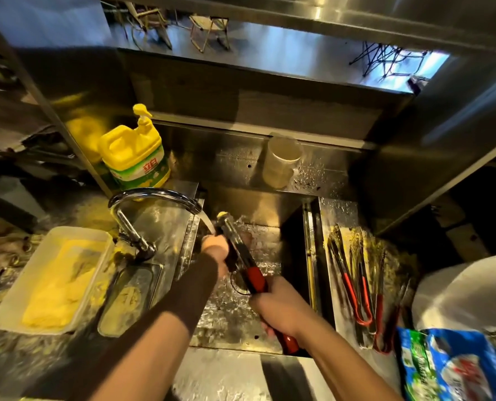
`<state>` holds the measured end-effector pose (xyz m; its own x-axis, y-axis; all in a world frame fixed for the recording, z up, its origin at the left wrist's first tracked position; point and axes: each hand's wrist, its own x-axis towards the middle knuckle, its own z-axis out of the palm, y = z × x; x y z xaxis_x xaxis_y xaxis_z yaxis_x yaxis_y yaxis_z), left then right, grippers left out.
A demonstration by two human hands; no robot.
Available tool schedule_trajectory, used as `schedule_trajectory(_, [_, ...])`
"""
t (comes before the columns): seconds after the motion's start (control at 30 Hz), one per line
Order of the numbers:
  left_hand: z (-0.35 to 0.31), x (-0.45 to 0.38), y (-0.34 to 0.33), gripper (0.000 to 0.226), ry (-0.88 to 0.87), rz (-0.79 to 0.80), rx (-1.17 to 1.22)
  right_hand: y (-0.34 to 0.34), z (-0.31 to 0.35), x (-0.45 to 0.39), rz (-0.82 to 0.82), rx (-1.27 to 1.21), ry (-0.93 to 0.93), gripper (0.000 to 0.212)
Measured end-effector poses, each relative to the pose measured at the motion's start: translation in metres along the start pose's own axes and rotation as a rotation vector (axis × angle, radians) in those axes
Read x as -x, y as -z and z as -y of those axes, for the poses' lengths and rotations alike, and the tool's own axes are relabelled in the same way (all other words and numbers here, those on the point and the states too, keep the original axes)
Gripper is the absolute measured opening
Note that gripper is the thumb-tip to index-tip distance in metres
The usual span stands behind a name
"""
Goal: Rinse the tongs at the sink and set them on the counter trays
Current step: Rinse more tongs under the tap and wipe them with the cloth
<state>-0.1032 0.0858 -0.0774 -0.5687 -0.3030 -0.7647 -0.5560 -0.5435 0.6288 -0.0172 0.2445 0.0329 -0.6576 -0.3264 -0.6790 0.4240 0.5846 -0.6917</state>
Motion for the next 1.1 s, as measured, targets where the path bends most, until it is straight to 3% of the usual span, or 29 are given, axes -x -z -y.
schedule_trajectory(0.07, [-0.009,-0.009,0.013,0.035,-0.079,-0.121,0.002,0.010,-0.012,0.016,0.038,-0.031,-0.009,0.021])
schedule_trajectory(0.13, [-0.012,-0.009,0.022,0.037,-0.108,-0.132,0.075,0.025,-0.022,0.027,-0.006,0.005,-0.011,0.027])
schedule_trajectory(0.2, [-0.009,-0.003,0.023,0.039,-0.052,-0.006,0.182,0.035,-0.025,0.023,-0.130,0.147,0.039,0.028])
schedule_trajectory(0.33, [-0.002,0.012,0.022,0.045,0.018,0.266,0.350,0.035,-0.024,0.006,-0.256,0.464,0.100,0.066])
schedule_trajectory(0.43, [0.003,0.014,0.019,0.044,-0.003,0.267,0.368,0.028,-0.023,0.001,-0.283,0.515,0.111,0.078])
schedule_trajectory(0.57, [0.010,0.016,0.010,0.026,0.029,0.080,0.267,0.021,-0.016,0.000,-0.180,0.364,0.112,0.075])
schedule_trajectory(0.63, [0.016,0.012,0.008,0.015,0.004,0.024,0.201,0.019,-0.012,0.001,-0.024,0.090,0.027,0.087])
schedule_trajectory(0.7, [0.016,0.014,0.005,0.020,-0.025,0.024,0.152,0.018,-0.007,0.001,0.062,-0.150,-0.024,0.100])
schedule_trajectory(0.77, [0.011,0.015,0.006,0.006,-0.051,-0.014,0.093,0.016,-0.009,0.003,0.036,-0.084,-0.015,0.093])
schedule_trajectory(0.9, [-0.004,0.005,0.012,0.032,-0.039,-0.048,-0.008,0.010,-0.022,0.008,-0.016,0.120,-0.052,0.041])
schedule_trajectory(1.0, [0.003,0.015,0.004,0.032,-0.055,-0.028,-0.112,0.007,-0.012,-0.002,-0.136,0.212,-0.029,0.018])
schedule_trajectory(1.1, [0.003,0.018,0.005,0.034,0.018,-0.033,-0.071,0.000,-0.006,-0.005,-0.136,0.224,-0.010,0.014])
